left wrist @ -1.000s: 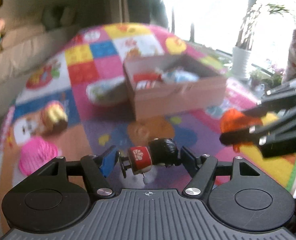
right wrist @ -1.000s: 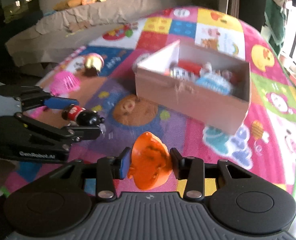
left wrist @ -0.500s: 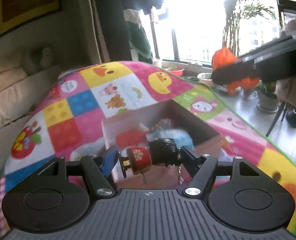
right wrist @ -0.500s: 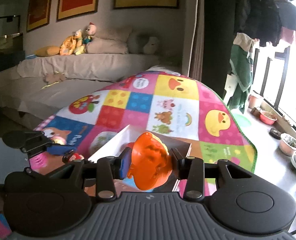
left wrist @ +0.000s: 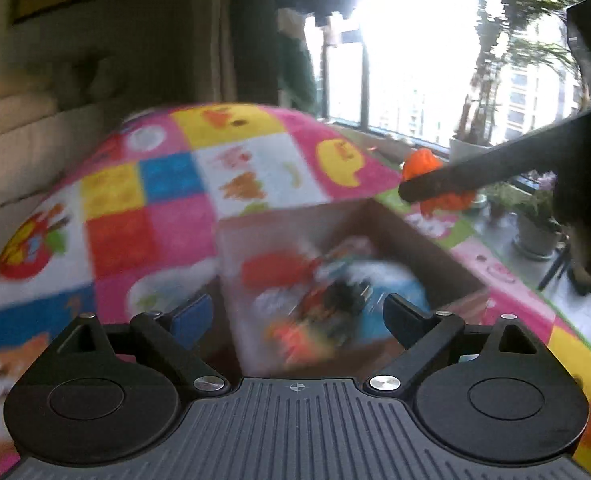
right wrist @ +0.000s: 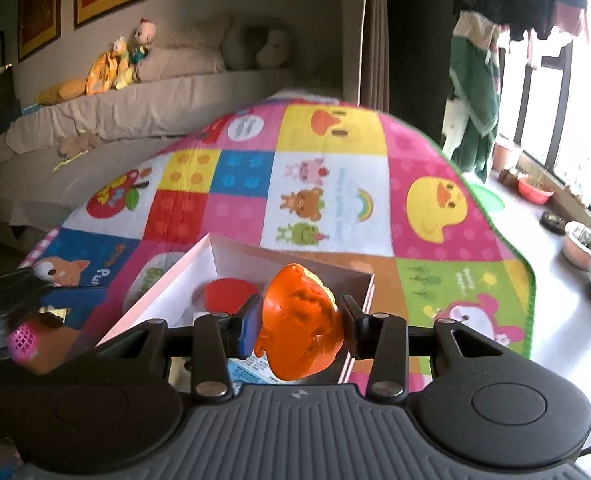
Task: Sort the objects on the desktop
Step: 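Carry the pumpkin into the box with the right tool while the left tool carries the figure there, then grasp the pink pudding-cup toy with the right tool while the left tool reaches the pink basket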
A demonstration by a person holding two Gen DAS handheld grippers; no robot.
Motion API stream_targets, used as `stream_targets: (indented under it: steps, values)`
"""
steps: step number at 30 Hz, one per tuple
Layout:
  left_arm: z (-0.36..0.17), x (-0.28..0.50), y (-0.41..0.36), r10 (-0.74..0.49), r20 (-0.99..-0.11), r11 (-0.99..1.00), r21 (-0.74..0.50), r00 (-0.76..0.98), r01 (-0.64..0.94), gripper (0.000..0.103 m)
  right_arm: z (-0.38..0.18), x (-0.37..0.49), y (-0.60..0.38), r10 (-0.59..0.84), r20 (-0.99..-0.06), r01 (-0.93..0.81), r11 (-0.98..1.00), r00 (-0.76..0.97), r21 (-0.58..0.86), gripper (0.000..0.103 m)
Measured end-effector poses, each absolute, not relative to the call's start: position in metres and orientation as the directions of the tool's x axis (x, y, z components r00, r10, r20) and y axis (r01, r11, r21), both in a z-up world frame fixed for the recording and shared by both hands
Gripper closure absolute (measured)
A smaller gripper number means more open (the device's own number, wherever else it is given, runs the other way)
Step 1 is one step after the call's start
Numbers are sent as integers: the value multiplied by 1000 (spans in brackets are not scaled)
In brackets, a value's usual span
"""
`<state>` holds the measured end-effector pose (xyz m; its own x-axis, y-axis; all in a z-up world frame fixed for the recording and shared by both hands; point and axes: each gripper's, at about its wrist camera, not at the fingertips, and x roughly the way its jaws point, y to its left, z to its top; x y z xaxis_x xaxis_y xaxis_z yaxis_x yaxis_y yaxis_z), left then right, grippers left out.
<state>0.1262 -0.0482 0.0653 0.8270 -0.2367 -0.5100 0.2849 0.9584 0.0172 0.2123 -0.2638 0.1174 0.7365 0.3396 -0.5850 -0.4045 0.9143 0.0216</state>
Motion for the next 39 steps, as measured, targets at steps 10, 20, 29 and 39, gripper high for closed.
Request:
stream_targets:
  steps: [10,20,29,39]
  values:
    - [15,78,17,-76,-640,995,4,764,103,4,91,295,-209,415,-689,-399,896,594,195,58]
    - [15,48,65,-16,-608,993,-104,794,-60,3,98,274,-169,384,-703,-437,892,599,115,45]
    - [22,35,96,94,-634,982,-69,767,-177,1,94,220,-60,510,-719,-649,753,472,109,31]
    - [22,34,110,102,-644,979,-69,758,-190,1,38,212,55,450,-818,-711,699,359,72,22]
